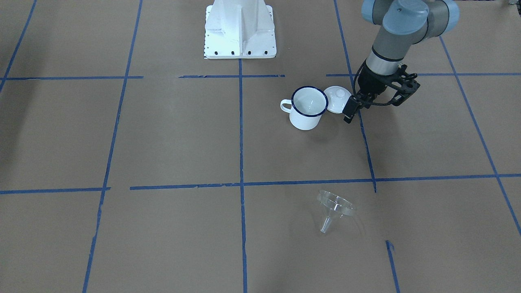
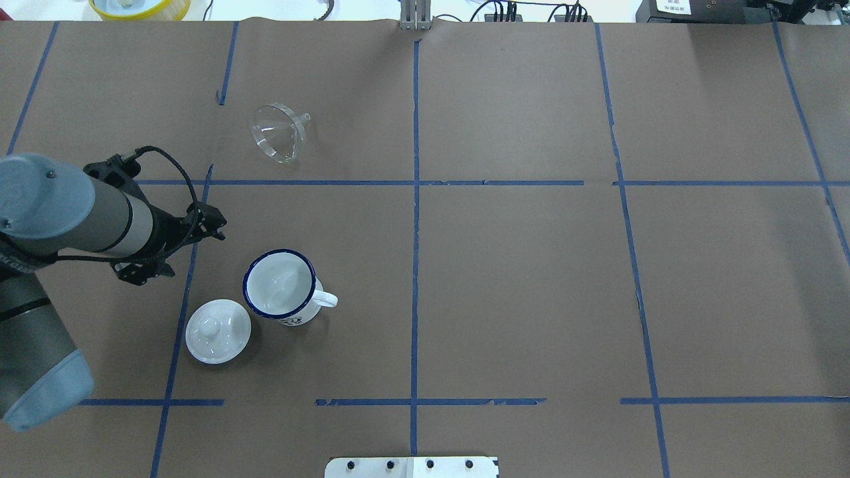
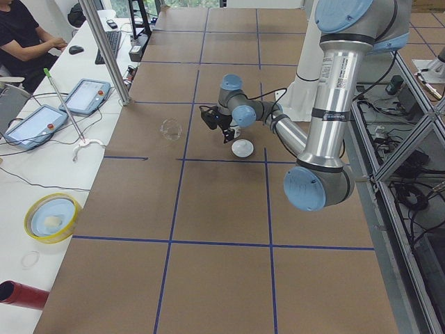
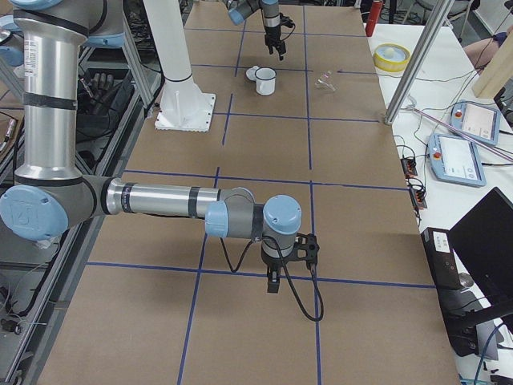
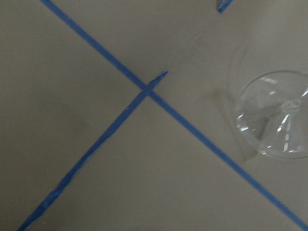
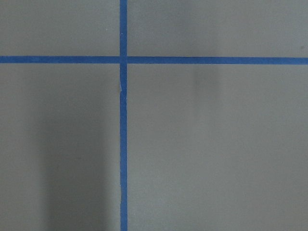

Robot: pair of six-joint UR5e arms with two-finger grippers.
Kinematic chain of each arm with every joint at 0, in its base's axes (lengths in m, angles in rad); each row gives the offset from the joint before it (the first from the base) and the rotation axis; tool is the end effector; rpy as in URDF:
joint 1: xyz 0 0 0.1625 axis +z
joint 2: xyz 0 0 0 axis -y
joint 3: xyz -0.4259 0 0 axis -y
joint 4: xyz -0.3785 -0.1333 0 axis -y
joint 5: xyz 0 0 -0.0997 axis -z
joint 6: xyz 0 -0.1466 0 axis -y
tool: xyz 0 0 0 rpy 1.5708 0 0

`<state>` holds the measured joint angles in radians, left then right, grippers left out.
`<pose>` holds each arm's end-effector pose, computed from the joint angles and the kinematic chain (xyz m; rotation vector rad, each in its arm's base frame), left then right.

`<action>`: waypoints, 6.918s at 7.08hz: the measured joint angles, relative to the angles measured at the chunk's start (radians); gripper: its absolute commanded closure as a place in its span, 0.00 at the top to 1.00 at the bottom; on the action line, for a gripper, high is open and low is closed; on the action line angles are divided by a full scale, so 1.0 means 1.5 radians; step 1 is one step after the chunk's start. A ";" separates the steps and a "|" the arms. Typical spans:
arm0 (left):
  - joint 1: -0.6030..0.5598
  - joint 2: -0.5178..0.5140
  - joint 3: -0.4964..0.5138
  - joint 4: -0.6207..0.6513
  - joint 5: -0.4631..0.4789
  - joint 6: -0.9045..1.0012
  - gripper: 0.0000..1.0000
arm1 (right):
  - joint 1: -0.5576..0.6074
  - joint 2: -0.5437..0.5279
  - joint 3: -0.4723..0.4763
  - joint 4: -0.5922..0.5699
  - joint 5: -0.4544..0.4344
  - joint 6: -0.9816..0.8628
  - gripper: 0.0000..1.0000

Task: Remove funnel from cup
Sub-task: 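Move the left gripper to the white lid and grasp its knob, then lift the white lid and carry it over the mug with the left gripper, then lower the lid onto the mug opening and open the left gripper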

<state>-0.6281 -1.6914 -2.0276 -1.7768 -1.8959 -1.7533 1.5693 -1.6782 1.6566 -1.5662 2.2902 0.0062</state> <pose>0.3837 -0.3855 0.4068 -0.1314 0.8398 -0.6351 0.0361 -0.4306 0.7061 -0.0190 -0.7193 0.0106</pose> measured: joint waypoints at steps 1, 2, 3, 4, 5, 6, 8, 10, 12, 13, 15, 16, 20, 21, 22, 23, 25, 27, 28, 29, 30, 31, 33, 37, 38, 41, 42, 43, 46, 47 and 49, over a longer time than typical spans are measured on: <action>0.036 0.032 -0.032 0.007 -0.008 0.000 0.99 | 0.000 0.000 0.000 0.000 0.000 0.000 1.00; 0.068 0.050 -0.049 0.010 -0.012 -0.018 0.94 | 0.000 0.000 0.000 0.000 0.000 0.000 1.00; 0.091 0.056 -0.053 0.010 -0.013 -0.037 0.93 | 0.000 0.000 0.000 0.000 0.000 0.000 1.00; 0.102 0.052 -0.049 0.010 -0.012 -0.046 0.90 | 0.000 0.000 0.000 0.000 0.000 0.000 1.00; 0.106 0.037 -0.035 0.011 -0.011 -0.049 0.89 | 0.000 0.000 0.000 0.000 0.000 0.000 1.00; 0.106 0.021 -0.022 0.011 -0.010 -0.049 0.86 | 0.000 0.000 0.000 0.000 0.000 0.000 1.00; 0.107 0.012 0.000 0.010 -0.007 -0.045 0.74 | 0.000 0.000 0.000 0.000 0.000 0.000 1.00; 0.105 0.011 0.009 0.009 -0.006 -0.044 0.67 | 0.000 0.000 0.000 0.000 0.000 0.000 1.00; 0.103 0.011 0.010 0.008 -0.006 -0.042 0.65 | 0.000 0.000 0.000 0.000 0.000 0.000 1.00; 0.103 0.011 0.011 0.008 -0.005 -0.042 0.64 | 0.000 0.000 0.000 0.000 0.000 0.000 1.00; 0.102 0.011 0.011 0.008 -0.005 -0.041 0.18 | 0.000 0.000 0.000 0.000 0.000 0.000 1.00; 0.102 0.012 0.011 0.008 -0.005 -0.040 0.00 | 0.000 0.000 0.000 0.000 0.000 0.000 1.00; 0.056 0.012 -0.018 0.031 -0.004 -0.039 0.00 | 0.000 0.000 -0.001 0.000 0.000 0.000 1.00; 0.028 0.011 -0.052 0.072 -0.004 -0.039 0.00 | 0.000 0.000 0.000 0.000 0.000 0.000 1.00; 0.013 -0.004 -0.088 0.133 -0.004 -0.039 0.00 | 0.000 0.000 0.000 0.000 0.000 0.000 1.00; 0.006 -0.051 -0.104 0.201 -0.004 -0.039 0.00 | 0.000 0.000 0.000 0.000 0.000 0.000 1.00; 0.006 -0.183 -0.086 0.327 -0.008 -0.043 0.00 | 0.000 0.000 0.000 0.000 0.000 0.000 1.00; 0.011 -0.241 -0.052 0.359 -0.012 -0.046 0.00 | 0.000 0.000 0.000 0.000 0.000 0.000 1.00; 0.011 -0.257 -0.033 0.360 -0.013 -0.044 0.00 | 0.000 0.000 0.000 0.000 0.000 0.000 1.00; 0.012 -0.263 -0.021 0.360 -0.013 -0.042 0.00 | 0.000 0.000 0.000 0.000 0.000 0.000 1.00; 0.013 -0.265 -0.013 0.359 -0.013 -0.040 0.00 | 0.000 0.000 0.000 0.000 0.000 0.000 1.00; 0.013 -0.266 -0.008 0.354 -0.013 -0.039 0.00 | 0.000 0.000 0.000 0.000 0.000 0.000 1.00; 0.018 -0.266 -0.006 0.345 -0.014 -0.039 0.00 | 0.000 0.000 0.000 0.000 0.000 0.000 1.00; 0.026 -0.265 -0.001 0.342 -0.029 -0.041 0.00 | 0.000 0.000 0.000 0.000 0.000 0.000 1.00; 0.027 -0.265 -0.001 0.342 -0.033 -0.041 0.00 | 0.000 0.000 0.000 0.000 0.000 0.000 1.00; 0.036 -0.264 0.001 0.341 -0.039 -0.041 0.00 | 0.000 0.000 0.000 0.000 0.000 0.000 1.00; 0.039 -0.263 0.001 0.340 -0.040 -0.040 0.00 | 0.000 0.000 0.000 0.000 0.000 0.000 1.00; 0.041 -0.263 0.002 0.340 -0.040 -0.040 0.00 | 0.000 0.000 0.000 0.000 0.000 0.000 1.00; 0.042 -0.262 0.012 0.329 -0.040 -0.038 0.00 | 0.000 0.000 0.000 0.000 0.000 0.000 1.00; 0.042 -0.262 0.015 0.327 -0.040 -0.038 0.00 | 0.000 0.000 0.000 0.000 0.000 0.000 1.00; 0.042 -0.261 0.017 0.327 -0.039 -0.037 0.04 | 0.000 0.000 0.000 0.000 0.000 0.000 1.00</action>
<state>-0.5645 -2.0836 -2.0024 -1.2868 -1.9548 -1.8091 1.5693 -1.6782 1.6567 -1.5662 2.2902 0.0061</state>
